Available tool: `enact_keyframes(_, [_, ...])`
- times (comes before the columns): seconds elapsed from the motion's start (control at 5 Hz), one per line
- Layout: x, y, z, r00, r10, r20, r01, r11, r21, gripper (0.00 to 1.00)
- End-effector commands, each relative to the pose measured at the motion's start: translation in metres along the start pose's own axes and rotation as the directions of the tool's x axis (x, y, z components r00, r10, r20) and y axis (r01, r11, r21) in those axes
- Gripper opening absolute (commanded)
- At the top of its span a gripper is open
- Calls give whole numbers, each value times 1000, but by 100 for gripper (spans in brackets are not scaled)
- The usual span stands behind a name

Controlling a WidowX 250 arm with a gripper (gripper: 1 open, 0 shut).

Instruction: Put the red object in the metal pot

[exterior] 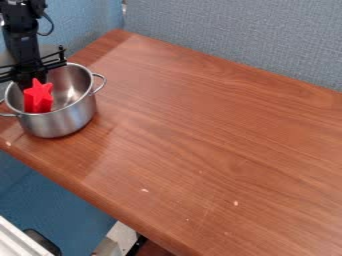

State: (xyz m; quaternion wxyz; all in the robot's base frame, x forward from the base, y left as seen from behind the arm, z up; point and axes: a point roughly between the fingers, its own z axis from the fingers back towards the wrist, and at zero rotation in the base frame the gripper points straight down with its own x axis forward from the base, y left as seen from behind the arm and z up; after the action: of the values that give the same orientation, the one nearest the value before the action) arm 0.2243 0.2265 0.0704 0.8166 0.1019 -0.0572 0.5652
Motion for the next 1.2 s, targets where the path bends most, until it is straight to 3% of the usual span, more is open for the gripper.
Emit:
enact_keyframes(0.0, [9,10,-17,999,29,-16,-28,999,36,0])
enact_keyframes(0.2, [13,11,-21,1000,11,-3,-10,998,64,0])
enact_keyframes(0.4, [19,17,-23,1000,15,10,-15,997,82,100])
enact_keyframes(0.6, [16,22,-28,998,56,18,-58,992,109,100])
enact_keyframes(1.0, [5,19,-32,994,105,-8,-103,984,145,100])
